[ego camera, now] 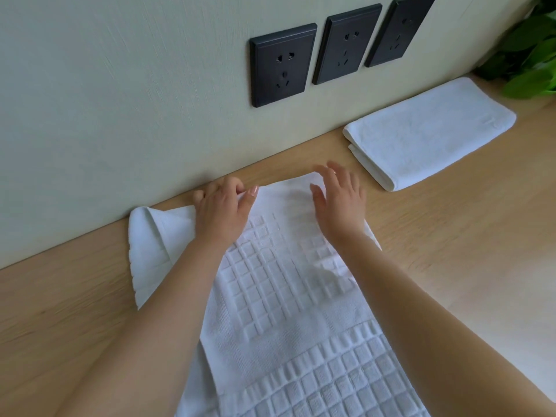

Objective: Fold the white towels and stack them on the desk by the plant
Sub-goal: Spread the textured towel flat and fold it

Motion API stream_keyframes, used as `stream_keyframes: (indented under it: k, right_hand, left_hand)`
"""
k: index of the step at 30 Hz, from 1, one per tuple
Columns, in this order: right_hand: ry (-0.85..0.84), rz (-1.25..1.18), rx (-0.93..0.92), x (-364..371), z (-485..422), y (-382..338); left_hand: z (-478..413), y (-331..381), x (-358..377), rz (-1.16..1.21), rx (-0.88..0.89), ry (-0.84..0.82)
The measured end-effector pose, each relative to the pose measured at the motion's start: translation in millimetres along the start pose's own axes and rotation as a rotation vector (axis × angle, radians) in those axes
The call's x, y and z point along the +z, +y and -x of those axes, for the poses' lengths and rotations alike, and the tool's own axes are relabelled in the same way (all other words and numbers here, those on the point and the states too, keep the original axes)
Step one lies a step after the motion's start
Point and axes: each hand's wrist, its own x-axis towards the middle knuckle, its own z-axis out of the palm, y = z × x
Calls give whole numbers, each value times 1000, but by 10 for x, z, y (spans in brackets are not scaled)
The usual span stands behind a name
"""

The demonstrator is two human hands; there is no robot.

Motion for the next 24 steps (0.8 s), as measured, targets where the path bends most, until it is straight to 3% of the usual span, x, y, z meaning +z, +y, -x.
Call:
stream_keyframes:
  k: [5,14,18,21,24]
  right_hand:
    - [-148,76,223,160,-254,-61]
    - [26,122,115,164,-420,159]
    - [148,-142,105,91,-199,-55]
    - [112,-467,-108,-9,240,-252]
    - [-203,-563,-290,-36,662,-322]
  left_hand:
    - [25,-34,2,112,37,44]
    - [-9,-78,66,101,-66,163]
    - [140,50,-70,127,-7,296]
    - [498,218,-121,139,-2,117]
    - [879,255,10,-96,-56,-100]
